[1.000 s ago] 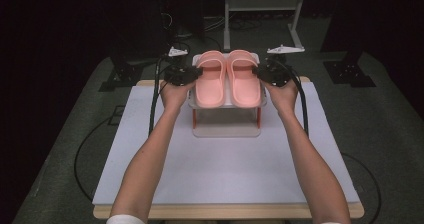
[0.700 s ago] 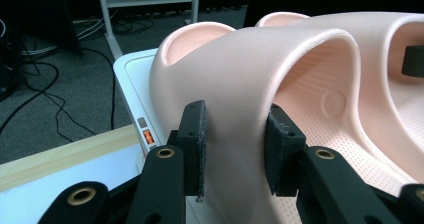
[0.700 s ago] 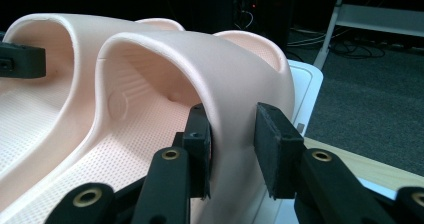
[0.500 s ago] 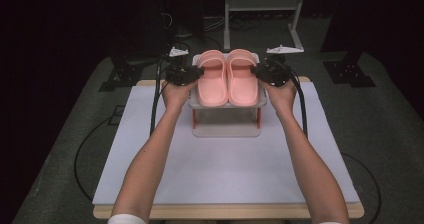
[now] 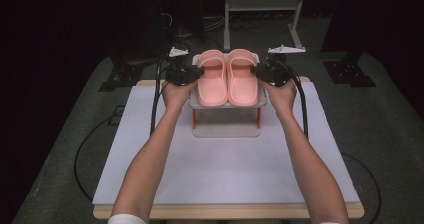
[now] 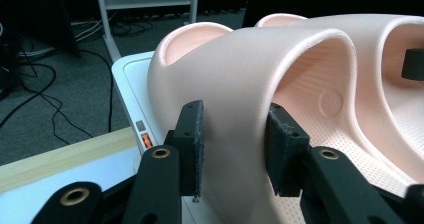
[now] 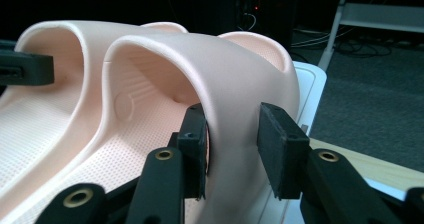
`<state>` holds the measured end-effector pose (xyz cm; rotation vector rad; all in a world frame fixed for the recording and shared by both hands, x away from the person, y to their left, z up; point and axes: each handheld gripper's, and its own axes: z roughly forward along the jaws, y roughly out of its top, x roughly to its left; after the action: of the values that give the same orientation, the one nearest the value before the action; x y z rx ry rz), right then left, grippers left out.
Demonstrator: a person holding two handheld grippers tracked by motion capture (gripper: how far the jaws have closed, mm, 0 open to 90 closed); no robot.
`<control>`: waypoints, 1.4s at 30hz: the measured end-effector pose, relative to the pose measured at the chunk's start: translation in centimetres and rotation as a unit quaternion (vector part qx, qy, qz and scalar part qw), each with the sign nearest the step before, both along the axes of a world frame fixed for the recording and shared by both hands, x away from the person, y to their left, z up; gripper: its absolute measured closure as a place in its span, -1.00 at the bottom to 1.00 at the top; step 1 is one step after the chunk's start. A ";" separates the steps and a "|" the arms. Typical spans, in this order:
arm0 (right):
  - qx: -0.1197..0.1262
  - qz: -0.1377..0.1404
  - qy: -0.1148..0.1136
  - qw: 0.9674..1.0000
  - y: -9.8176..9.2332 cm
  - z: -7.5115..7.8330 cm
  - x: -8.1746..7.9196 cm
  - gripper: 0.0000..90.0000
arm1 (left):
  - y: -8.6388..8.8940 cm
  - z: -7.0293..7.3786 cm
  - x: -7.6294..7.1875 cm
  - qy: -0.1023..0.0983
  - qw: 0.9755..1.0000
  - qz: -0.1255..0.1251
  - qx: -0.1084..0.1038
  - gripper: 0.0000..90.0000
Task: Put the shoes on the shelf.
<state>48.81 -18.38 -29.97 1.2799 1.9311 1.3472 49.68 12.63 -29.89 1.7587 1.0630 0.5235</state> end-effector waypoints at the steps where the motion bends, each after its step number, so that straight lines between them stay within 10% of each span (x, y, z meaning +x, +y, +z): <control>1: 0.003 0.002 0.002 1.000 0.0 0.0 0.0 0.41 | 0.0 0.0 -0.1 0.000 1.000 -0.002 -0.004 0.37; 42: 0.024 0.021 -0.013 0.999 -2.1 -0.4 -4.1 0.04 | 2.0 -0.3 -4.0 -0.022 0.999 -0.032 -0.021 0.06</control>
<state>44.74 -20.53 -30.32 1.2444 1.9294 1.4324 45.68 14.65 -30.23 1.7309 0.9760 0.4941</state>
